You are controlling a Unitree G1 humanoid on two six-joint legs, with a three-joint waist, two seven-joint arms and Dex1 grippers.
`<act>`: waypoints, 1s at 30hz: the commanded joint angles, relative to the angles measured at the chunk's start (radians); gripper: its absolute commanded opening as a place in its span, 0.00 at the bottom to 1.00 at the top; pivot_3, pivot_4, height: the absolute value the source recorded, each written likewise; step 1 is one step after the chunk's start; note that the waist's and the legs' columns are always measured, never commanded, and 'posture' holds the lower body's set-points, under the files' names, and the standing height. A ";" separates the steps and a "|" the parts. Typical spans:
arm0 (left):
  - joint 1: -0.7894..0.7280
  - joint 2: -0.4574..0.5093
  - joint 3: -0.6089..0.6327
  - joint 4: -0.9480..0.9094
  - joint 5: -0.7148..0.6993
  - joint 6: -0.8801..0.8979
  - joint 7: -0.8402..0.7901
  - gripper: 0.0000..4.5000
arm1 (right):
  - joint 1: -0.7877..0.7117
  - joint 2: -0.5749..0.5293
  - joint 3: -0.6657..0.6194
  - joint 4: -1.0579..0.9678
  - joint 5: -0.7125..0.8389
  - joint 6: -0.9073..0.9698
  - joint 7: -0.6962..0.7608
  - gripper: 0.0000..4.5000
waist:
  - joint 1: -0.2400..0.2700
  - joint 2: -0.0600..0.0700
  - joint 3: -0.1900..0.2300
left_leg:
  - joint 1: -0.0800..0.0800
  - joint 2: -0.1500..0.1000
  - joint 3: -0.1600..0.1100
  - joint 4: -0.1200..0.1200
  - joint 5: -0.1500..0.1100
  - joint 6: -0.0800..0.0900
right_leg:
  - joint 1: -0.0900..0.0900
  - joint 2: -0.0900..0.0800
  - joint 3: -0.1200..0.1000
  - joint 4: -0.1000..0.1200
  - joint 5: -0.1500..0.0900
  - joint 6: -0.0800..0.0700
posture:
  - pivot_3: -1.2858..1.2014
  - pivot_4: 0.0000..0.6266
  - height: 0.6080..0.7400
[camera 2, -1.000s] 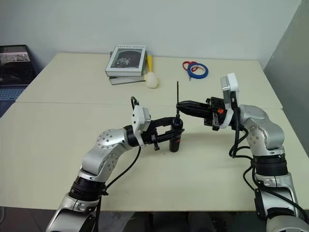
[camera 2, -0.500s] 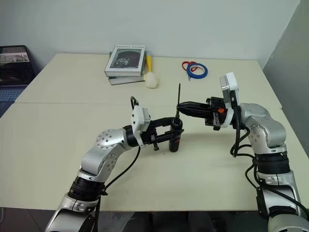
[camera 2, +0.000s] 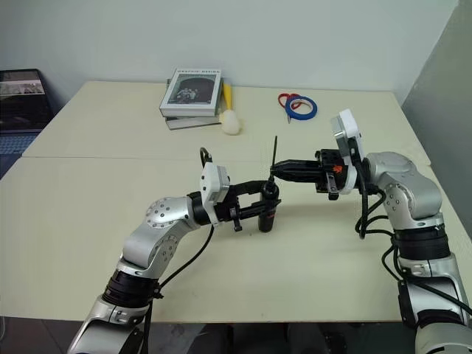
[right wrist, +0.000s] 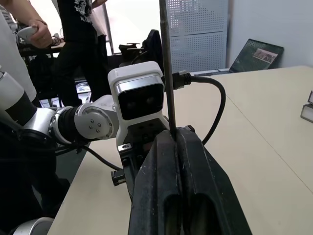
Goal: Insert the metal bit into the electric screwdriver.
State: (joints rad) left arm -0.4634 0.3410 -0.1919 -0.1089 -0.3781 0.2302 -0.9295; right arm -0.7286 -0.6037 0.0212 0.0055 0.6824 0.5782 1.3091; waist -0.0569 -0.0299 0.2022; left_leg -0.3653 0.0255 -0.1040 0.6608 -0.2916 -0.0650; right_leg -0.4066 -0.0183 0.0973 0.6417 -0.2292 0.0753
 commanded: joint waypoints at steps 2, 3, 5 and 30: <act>0.001 0.014 0.023 0.004 0.014 0.000 0.018 0.36 | -0.010 -0.018 0.025 -0.022 -0.011 0.004 0.042 0.11 | 0.000 0.000 0.000 | 0.000 0.000 0.000 0.000 0.000 0.000 | 0.000 0.000 0.000 0.000 0.000 0.000 | 0.52 0.24 1.00; 0.000 0.014 0.023 0.005 0.015 -0.001 0.018 0.36 | -0.012 -0.020 0.024 -0.020 -0.008 0.007 0.045 0.15 | 0.000 0.000 0.000 | 0.000 0.000 0.000 0.000 0.000 0.000 | 0.000 0.000 0.000 0.000 0.000 0.000 | 0.52 0.24 1.00; -0.002 0.014 0.023 0.007 0.015 -0.002 0.018 0.36 | -0.015 -0.024 0.024 -0.017 -0.007 0.010 0.050 0.27 | 0.000 0.000 0.000 | 0.000 0.000 0.000 0.000 0.000 0.000 | 0.000 0.000 0.000 0.000 0.000 0.000 | 0.52 0.24 1.00; -0.294 0.112 -0.001 0.100 0.231 0.016 0.113 0.36 | 0.198 -0.184 -0.157 -0.163 -0.099 -0.081 -0.132 1.00 | 0.003 0.000 0.002 | -0.003 0.000 0.000 0.000 0.000 0.000 | -0.002 0.000 0.000 -0.001 0.000 0.000 | 0.52 0.24 1.00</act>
State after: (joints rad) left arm -0.6811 0.4329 -0.1921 -0.0168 -0.2019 0.2675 -0.8283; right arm -0.5517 -0.7720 -0.0723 -0.0766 0.5647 0.5132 1.2109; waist -0.0543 -0.0297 0.2047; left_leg -0.3694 0.0252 -0.1043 0.6608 -0.2915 -0.0651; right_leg -0.4091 -0.0183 0.0972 0.6404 -0.2293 0.0757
